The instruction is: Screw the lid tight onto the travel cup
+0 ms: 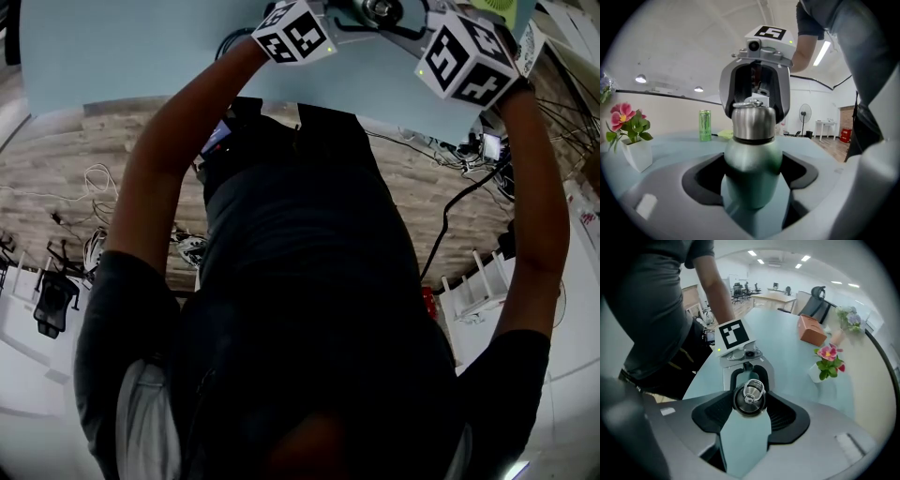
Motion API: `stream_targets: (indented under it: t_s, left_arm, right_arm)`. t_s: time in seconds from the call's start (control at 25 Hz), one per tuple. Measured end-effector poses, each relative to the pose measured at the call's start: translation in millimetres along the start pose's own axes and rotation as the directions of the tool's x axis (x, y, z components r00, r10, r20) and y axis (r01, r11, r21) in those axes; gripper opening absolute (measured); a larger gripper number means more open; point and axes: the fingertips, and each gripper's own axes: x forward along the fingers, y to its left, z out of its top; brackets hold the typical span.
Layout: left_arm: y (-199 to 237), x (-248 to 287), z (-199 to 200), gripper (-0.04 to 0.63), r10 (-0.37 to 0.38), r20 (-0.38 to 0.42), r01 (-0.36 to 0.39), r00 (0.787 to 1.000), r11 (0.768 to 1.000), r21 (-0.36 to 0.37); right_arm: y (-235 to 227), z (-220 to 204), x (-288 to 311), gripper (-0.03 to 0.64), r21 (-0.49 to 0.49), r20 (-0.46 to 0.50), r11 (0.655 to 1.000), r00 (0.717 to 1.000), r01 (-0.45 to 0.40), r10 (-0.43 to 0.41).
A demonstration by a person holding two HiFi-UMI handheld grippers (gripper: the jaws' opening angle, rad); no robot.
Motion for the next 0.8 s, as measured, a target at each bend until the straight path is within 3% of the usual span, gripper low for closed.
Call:
stream_targets:
  t_s: [0.12, 0.2, 0.24, 0.32, 0.44, 0.48, 0.56, 0.64, 0.8]
  left_arm:
    - [2.1, -0.3, -1.7, 0.411, -0.002, 0.000, 0.002, 1.000, 1.000, -0.003]
    - [2.8, 0.2, -2.1, 0.411, -0.003, 0.000, 0.003, 1.000, 1.000, -0.004]
    - [2.9, 0.5, -2.2, 0.411, -0.003, 0.000, 0.003, 1.000, 1.000, -0.005]
    - [3.4, 0.1, -2.3, 0.411, -0.003, 0.001, 0.003, 1.000, 1.000, -0.005]
    - [3.8, -0.8, -1.9, 0.411, 0.000, 0.003, 0.000, 1.000, 1.000, -0.005]
    - [3.9, -0.6, -1.7, 0.411, 0.001, 0.003, -0.001, 1.000, 1.000, -0.006]
    - [3.9, 0.1, -1.5, 0.411, 0.004, 0.001, -0.004, 1.000, 1.000, -0.006]
    - [3.5, 1.1, -1.6, 0.411, 0.005, 0.000, -0.005, 1.000, 1.000, -0.005]
    - [3.7, 2.3, -1.5, 0.411, 0.005, 0.001, -0.005, 1.000, 1.000, -0.007]
  right_arm:
    - [-8.9, 4.1, -1.2, 0.230, 0.207, 0.064, 0.975, 0.994, 0.075, -0.090]
    - [-14.0, 2.8, -2.6, 0.230, 0.383, 0.092, 0.913, 0.978, 0.138, -0.186]
    - [-16.3, 1.8, -3.7, 0.230, 0.478, 0.099, 0.863, 0.966, 0.166, -0.240]
    - [-19.8, -1.1, -5.3, 0.229, 0.669, 0.100, 0.716, 0.932, 0.197, -0.350]
    - [-22.5, -8.2, -7.1, 0.229, 0.874, 0.051, 0.440, 0.860, 0.208, -0.508]
    - [-22.7, -10.0, -7.9, 0.229, 0.902, 0.021, 0.371, 0.835, 0.221, -0.549]
    - [-22.4, -12.6, -9.4, 0.229, 0.932, -0.023, 0.274, 0.792, 0.238, -0.610]
    - [-21.7, -14.5, -10.0, 0.229, 0.943, -0.038, 0.230, 0.768, 0.239, -0.640]
    - [-21.9, -15.8, -10.2, 0.229, 0.943, -0.033, 0.234, 0.768, 0.236, -0.640]
